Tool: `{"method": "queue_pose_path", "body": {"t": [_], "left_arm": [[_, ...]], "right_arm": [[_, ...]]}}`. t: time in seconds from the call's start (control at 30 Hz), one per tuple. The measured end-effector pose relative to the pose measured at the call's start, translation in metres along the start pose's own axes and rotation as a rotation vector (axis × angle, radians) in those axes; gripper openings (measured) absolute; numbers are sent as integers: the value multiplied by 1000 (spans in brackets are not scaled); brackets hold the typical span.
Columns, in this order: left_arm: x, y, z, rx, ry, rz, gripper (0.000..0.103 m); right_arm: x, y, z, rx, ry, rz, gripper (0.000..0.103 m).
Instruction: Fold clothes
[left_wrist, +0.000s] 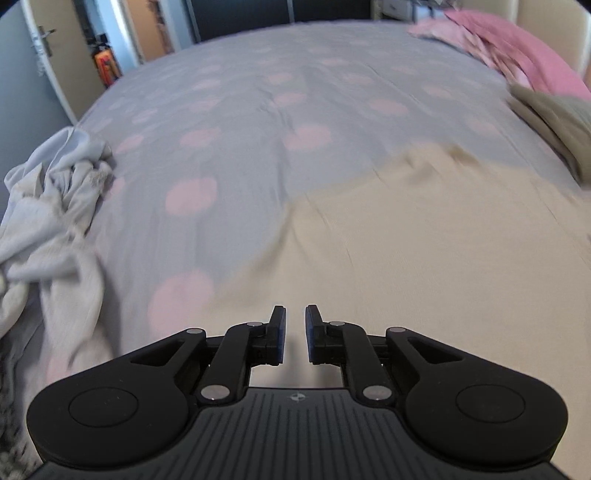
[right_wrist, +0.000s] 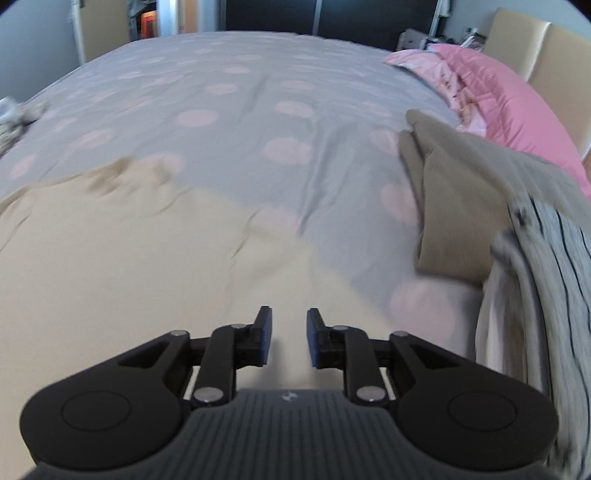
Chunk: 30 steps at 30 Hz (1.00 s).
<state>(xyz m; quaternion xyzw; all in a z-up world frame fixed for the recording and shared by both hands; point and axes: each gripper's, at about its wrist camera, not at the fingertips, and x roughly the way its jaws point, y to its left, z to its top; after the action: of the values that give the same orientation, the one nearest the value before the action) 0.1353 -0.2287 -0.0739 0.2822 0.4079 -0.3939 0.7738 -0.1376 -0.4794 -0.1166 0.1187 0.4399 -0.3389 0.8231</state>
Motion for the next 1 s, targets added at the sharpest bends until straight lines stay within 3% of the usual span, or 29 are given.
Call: {"method": "queue_pose_path", "body": {"t": [0.27, 0.6, 0.73, 1.0], "left_arm": [[-67, -24, -92, 64, 132, -124, 10], [-112, -47, -190, 89, 197, -211, 10], [-114, -53, -211, 58, 197, -224, 10], [-87, -59, -224, 30, 249, -152, 12]], "right_arm": [[-68, 24, -58, 12, 10, 51, 26], [-117, 54, -124, 54, 44, 84, 27], [-131, 60, -144, 45, 38, 76, 27], [-147, 69, -167, 6, 29, 81, 31]]}}
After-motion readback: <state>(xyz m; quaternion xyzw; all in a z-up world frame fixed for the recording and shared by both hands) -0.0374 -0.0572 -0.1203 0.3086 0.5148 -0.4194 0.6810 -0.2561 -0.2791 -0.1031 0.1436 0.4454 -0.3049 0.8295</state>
